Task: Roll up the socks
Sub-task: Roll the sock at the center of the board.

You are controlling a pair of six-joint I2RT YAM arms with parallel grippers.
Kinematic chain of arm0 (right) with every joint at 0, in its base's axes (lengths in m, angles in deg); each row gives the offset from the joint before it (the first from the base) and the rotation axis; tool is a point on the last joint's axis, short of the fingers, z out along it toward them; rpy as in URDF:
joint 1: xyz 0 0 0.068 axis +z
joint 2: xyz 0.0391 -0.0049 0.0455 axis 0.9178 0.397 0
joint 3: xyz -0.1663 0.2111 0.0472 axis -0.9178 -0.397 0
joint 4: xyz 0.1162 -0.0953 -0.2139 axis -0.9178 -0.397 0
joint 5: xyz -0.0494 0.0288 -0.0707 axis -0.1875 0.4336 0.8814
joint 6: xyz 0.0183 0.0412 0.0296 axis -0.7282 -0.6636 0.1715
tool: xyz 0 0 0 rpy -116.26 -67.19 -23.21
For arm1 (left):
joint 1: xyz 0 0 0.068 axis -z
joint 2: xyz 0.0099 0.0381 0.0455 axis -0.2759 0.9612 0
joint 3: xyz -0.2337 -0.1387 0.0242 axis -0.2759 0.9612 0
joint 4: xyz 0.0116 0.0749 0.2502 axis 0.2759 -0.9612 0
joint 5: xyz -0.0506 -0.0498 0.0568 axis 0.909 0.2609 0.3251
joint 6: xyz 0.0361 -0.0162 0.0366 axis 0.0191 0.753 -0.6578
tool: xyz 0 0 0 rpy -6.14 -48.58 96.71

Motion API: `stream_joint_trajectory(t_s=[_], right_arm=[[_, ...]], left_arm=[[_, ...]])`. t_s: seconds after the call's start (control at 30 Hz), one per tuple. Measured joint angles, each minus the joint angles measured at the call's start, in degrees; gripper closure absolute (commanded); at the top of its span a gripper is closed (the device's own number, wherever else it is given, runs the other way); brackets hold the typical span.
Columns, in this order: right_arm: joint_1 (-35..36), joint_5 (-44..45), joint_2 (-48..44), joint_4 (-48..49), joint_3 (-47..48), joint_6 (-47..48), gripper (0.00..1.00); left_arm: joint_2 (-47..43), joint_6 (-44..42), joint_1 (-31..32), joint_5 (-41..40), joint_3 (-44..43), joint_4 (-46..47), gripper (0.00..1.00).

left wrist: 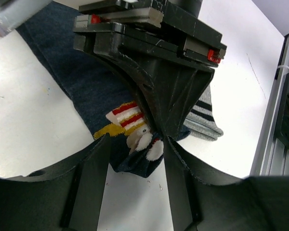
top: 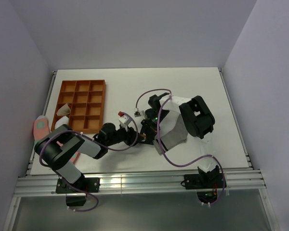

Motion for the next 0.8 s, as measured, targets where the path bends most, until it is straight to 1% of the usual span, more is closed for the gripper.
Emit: stream_joint_trajectory(t_s=[0.8], right_arm=[[-0.79,0.26,0.17,0.83,0.02,-1.88,0.90]], left_arm=[[5.11,0.00,0.37,2.62,-1.79,-0.79,0.48]])
